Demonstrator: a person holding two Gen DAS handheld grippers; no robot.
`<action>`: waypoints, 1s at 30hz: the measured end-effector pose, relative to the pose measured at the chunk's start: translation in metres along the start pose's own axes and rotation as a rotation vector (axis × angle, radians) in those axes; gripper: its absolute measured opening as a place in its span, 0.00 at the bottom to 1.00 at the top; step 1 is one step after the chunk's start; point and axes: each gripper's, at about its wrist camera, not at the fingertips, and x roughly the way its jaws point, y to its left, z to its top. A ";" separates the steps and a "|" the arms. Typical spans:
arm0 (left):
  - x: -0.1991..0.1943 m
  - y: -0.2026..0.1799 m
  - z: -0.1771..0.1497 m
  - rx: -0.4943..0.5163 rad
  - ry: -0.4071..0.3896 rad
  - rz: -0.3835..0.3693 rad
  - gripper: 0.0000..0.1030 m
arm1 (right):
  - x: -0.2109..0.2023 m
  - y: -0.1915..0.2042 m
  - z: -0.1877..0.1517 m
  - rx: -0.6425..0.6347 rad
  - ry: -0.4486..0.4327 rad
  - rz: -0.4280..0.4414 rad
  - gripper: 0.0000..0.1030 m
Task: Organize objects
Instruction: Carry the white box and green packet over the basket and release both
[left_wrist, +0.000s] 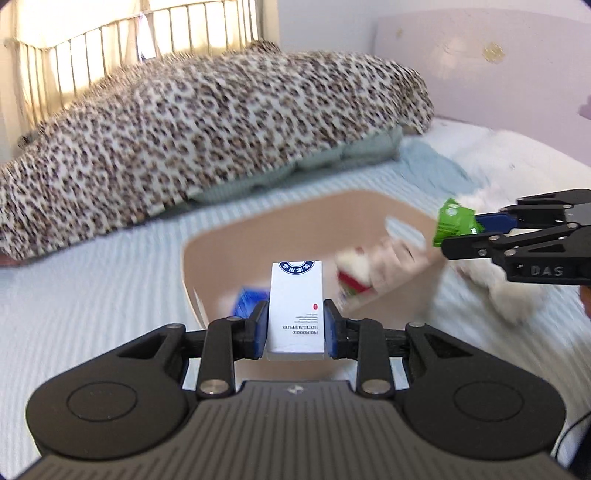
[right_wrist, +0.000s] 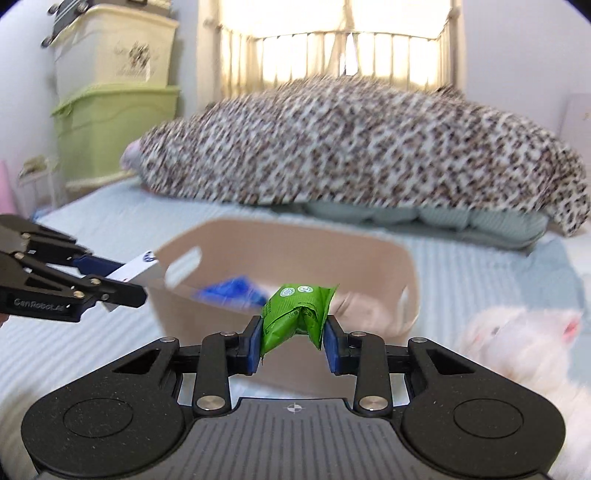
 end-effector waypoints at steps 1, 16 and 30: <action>0.005 0.002 0.008 -0.003 -0.003 0.009 0.31 | 0.002 -0.003 0.008 0.002 -0.011 -0.004 0.31; 0.107 0.008 0.048 -0.079 0.131 0.086 0.32 | 0.090 -0.027 0.062 0.042 0.091 -0.081 0.31; 0.134 0.017 0.032 -0.157 0.310 0.090 0.51 | 0.130 -0.026 0.035 0.059 0.281 -0.087 0.47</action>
